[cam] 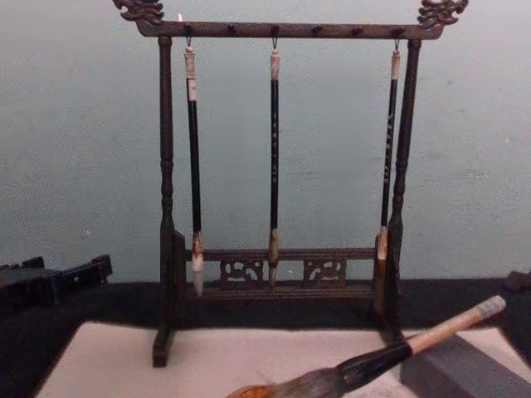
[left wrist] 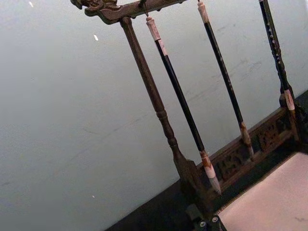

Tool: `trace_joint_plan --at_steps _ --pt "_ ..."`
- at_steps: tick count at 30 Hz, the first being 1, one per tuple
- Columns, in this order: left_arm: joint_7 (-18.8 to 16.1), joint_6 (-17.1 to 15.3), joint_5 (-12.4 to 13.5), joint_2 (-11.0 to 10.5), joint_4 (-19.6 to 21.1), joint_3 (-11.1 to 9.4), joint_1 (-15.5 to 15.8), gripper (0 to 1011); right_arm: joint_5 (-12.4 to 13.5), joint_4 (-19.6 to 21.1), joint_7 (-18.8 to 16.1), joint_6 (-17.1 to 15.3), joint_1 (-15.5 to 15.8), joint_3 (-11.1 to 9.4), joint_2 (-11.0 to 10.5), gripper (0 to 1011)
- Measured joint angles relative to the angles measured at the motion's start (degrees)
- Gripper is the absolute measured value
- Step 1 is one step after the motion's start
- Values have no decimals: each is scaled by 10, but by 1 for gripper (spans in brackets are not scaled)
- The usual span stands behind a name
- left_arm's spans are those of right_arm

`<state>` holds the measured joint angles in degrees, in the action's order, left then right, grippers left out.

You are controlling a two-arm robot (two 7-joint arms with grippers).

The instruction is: Pick up the brush from the inkstone, write on the paper, then place the brush back to its original position.

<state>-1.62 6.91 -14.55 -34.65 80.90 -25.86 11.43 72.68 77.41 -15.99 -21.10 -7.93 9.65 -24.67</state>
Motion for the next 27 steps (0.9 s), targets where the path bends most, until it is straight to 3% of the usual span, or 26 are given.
trace_joint_plan --at_steps 27 --pt "0 0 0 0 0 0 0 1002 37 -84 -32 6 -59 45 6 1003"
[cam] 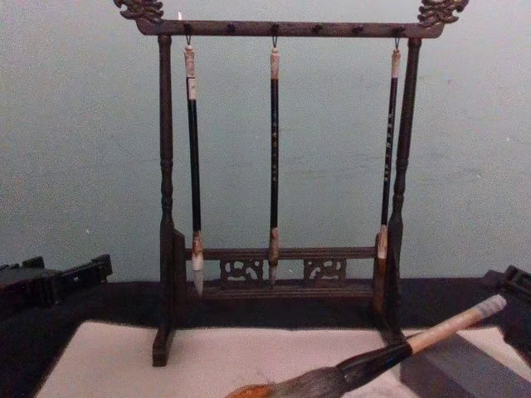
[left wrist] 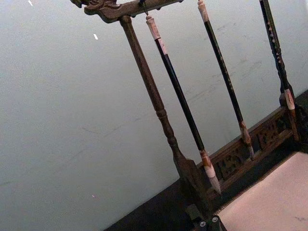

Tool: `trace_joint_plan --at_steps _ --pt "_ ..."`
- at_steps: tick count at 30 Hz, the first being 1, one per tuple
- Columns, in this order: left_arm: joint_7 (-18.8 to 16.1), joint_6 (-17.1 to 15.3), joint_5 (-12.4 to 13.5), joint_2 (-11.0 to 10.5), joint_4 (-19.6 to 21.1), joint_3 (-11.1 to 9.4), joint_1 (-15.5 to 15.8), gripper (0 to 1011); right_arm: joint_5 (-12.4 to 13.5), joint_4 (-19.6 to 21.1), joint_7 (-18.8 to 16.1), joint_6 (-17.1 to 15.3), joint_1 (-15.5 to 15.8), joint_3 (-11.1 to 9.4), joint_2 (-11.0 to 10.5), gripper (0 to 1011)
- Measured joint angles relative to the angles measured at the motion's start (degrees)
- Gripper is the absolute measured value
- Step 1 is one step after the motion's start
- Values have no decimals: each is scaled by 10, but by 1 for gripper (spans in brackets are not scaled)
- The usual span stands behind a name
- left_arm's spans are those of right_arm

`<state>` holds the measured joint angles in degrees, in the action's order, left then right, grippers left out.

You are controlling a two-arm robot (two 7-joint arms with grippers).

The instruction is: Pick up the brush from the inkstone, write on the paper, then place the brush back to its original position.

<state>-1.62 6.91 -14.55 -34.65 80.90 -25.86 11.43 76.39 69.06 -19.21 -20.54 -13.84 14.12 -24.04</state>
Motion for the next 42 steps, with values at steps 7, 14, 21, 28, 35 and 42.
trace_joint_plan --at_steps 7,14,21,28,35,42 --pt "0 0 0 0 0 0 0 1002 7 -23 -10 4 -15 13 1 1003" --pt "0 0 0 0 0 0 0 1000 13 -35 -13 5 -24 24 2 1003" --pt "0 0 0 0 0 0 0 1002 27 -43 -14 5 -30 33 2 1003" --pt "0 0 0 0 0 0 0 1002 39 -50 -14 3 -35 42 3 1003" --pt "0 0 0 0 0 0 0 1002 46 -53 -4 -2 -42 53 0 1003" --pt "0 0 0 0 0 0 0 1002 46 -55 -2 -4 -45 57 -2 1003"
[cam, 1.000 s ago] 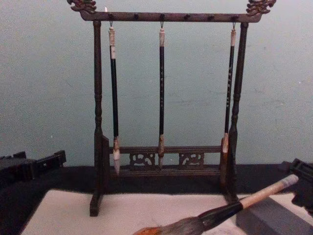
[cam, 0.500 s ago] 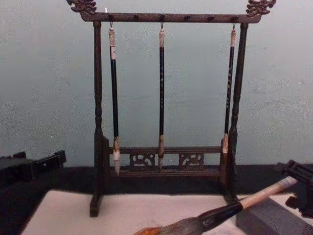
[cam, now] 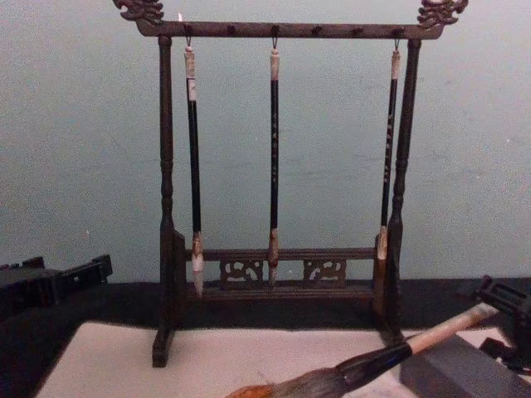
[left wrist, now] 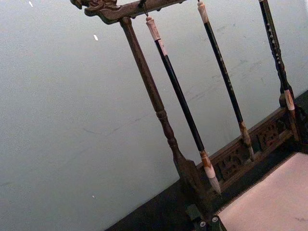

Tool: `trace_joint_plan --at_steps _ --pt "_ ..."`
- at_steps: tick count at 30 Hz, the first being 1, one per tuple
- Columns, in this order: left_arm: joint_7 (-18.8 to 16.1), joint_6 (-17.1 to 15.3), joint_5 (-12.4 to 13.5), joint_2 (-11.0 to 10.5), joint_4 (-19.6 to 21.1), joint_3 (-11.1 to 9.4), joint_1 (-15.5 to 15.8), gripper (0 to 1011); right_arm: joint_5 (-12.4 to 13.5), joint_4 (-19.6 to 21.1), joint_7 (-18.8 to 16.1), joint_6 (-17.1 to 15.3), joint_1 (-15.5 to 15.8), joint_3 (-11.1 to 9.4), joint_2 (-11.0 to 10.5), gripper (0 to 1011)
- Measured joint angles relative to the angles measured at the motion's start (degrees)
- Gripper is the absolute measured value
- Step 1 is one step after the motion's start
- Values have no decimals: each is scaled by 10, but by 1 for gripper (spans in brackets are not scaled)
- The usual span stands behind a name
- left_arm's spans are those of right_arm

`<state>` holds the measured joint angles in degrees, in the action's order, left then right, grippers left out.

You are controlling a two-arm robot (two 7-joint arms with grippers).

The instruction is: Pick up the brush from the inkstone, write on the paper, then place the brush back to its original position.

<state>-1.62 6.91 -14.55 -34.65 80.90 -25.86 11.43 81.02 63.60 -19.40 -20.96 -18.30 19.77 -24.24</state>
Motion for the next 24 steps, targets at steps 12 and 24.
trace_joint_plan --at_steps 12,24 --pt "0 0 0 0 0 0 0 1002 0 1 0 0 1 -2 1 1003" --pt "0 0 0 0 0 0 0 1002 0 1 0 0 2 -3 1 1003"
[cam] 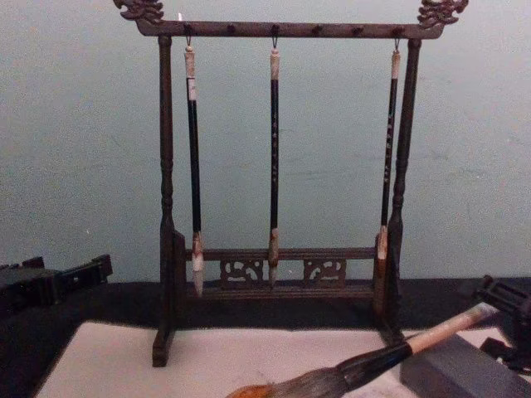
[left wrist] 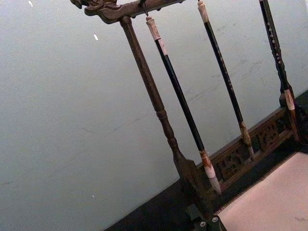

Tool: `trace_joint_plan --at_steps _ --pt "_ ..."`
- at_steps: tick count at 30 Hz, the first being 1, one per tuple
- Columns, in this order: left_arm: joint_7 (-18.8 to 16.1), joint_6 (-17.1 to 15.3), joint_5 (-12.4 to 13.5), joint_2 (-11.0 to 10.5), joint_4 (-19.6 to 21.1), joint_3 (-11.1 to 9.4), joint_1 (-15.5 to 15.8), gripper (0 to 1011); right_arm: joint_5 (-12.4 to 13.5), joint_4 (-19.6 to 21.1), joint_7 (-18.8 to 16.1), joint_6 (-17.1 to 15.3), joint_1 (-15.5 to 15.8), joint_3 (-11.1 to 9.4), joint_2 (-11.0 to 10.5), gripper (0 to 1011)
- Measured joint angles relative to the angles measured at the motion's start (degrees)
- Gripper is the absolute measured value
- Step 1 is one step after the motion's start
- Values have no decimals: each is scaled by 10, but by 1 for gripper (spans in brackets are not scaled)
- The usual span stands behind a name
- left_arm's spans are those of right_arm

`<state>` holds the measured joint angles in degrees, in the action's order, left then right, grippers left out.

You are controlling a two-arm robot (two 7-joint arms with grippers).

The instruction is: Pick up the brush from the inkstone, write on the paper, then place the brush back to its original position.

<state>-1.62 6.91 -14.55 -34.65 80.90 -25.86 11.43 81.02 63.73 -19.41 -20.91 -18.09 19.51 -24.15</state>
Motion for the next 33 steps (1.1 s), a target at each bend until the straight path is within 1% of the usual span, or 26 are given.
trace_joint_plan --at_steps 3,8,14,28,31,33 --pt "0 0 0 0 0 0 0 1002 0 0 0 0 0 0 0 1003" --pt "0 0 0 0 0 0 0 1002 6 -11 -7 8 -5 7 0 1003" --pt "0 0 0 0 0 0 0 1000 9 -14 -8 14 -9 15 -2 1003" --pt "0 0 0 0 0 0 0 1002 9 -14 -8 14 -9 13 -1 1003" --pt "0 0 0 0 0 0 0 1002 9 -14 -8 13 -9 13 -1 975" --pt "0 0 0 0 0 0 0 1002 9 -13 -8 13 -8 13 -1 926"
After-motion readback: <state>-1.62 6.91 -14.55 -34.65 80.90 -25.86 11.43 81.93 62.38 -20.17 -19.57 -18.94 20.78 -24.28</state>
